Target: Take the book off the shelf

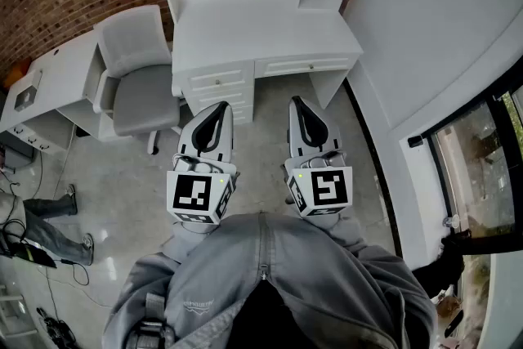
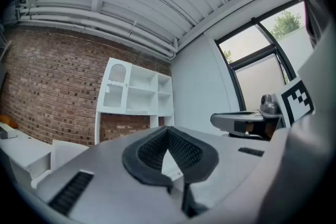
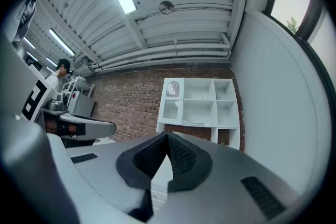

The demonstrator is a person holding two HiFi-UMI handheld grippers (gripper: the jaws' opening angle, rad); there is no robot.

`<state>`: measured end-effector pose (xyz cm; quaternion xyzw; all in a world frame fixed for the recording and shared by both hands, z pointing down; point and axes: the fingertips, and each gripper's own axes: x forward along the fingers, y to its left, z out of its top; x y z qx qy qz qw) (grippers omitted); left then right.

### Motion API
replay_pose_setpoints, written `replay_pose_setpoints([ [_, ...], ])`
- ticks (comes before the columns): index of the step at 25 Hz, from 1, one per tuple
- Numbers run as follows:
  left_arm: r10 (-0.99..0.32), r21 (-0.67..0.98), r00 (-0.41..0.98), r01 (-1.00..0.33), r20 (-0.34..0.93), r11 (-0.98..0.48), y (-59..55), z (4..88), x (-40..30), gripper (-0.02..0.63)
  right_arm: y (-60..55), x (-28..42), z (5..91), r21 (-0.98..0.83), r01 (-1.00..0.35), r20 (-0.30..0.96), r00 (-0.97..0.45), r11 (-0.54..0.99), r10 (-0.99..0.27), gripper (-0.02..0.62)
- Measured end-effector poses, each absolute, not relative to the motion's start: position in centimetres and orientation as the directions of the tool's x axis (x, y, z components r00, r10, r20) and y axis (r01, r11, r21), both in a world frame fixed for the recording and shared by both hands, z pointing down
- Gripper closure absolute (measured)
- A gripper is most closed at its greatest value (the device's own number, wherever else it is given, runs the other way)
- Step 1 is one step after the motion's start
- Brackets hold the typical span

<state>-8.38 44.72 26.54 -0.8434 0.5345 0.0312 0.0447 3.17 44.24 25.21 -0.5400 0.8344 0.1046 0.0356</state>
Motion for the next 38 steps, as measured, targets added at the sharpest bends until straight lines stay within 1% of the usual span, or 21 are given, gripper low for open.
replay_pose_setpoints([
  [10,-0.879,-0.043,0.467,-0.884,-0.100,-0.465,44.6,26.6,-9.3,0.600,44.1,1.4,25.5,0.118,-0.917,-0.173,-0.396,0.380,-0.902,0.569],
  [15,-0.871,-0.033,0.484,-0.875,-0.088,-0.483,44.7,27.4,-9.8,0.600,44.4,0.5,26.5,0.082,-0.911,-0.156,-0.412,0.403,-0.898,0.569],
  [24,-0.864,-0.019,0.499,-0.867,-0.071,-0.499,42.4,28.6,-9.2,0.600,42.1,1.4,27.2,0.045,-0.916,-0.159,-0.400,0.398,-0.903,0.569],
  [38,-0.885,-0.006,0.454,-0.890,-0.105,-0.456,30.3,28.7,-7.0,0.600,29.2,3.5,27.3,0.048,-0.884,-0.161,-0.466,0.465,-0.870,0.568],
])
